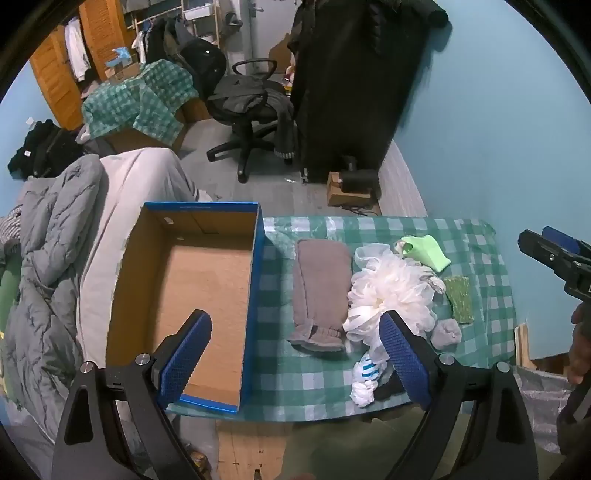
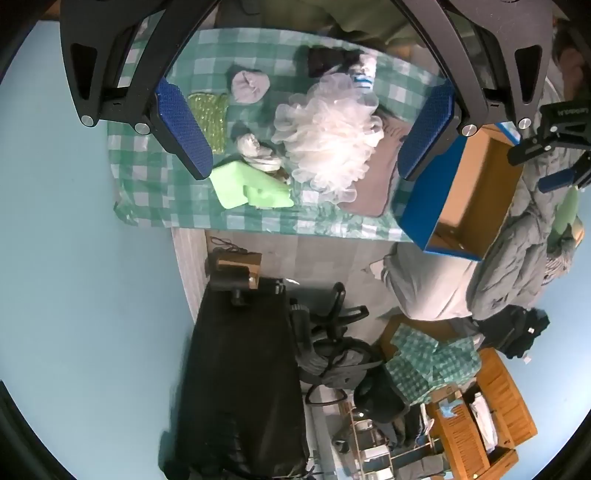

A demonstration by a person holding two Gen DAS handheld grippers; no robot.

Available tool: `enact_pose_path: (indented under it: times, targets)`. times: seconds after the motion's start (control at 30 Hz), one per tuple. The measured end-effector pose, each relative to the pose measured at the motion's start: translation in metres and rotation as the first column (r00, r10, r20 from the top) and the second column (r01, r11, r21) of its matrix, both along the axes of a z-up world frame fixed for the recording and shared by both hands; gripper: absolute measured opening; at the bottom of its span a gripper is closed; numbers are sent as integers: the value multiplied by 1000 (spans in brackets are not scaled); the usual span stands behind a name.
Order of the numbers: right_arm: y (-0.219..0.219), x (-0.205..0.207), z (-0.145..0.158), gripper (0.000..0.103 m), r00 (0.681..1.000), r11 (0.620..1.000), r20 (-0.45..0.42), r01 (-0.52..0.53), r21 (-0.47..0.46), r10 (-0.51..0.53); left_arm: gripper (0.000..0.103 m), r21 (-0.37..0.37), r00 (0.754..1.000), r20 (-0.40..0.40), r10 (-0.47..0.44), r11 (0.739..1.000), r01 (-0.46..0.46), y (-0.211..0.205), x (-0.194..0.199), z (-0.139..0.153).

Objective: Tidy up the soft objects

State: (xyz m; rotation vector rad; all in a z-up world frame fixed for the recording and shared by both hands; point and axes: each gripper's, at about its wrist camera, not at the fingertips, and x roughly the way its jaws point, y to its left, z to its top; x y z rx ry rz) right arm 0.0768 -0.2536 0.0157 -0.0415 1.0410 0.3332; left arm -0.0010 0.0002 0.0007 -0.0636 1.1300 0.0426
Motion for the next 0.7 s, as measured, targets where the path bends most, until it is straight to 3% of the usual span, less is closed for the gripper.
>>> enact_pose_path:
  times: [0.7]
  targets:
    - [-7, 0, 3, 99, 1000, 1000, -12, 0, 14, 0, 93, 0, 1000, 8, 1, 1000, -1, -9, -5, 0]
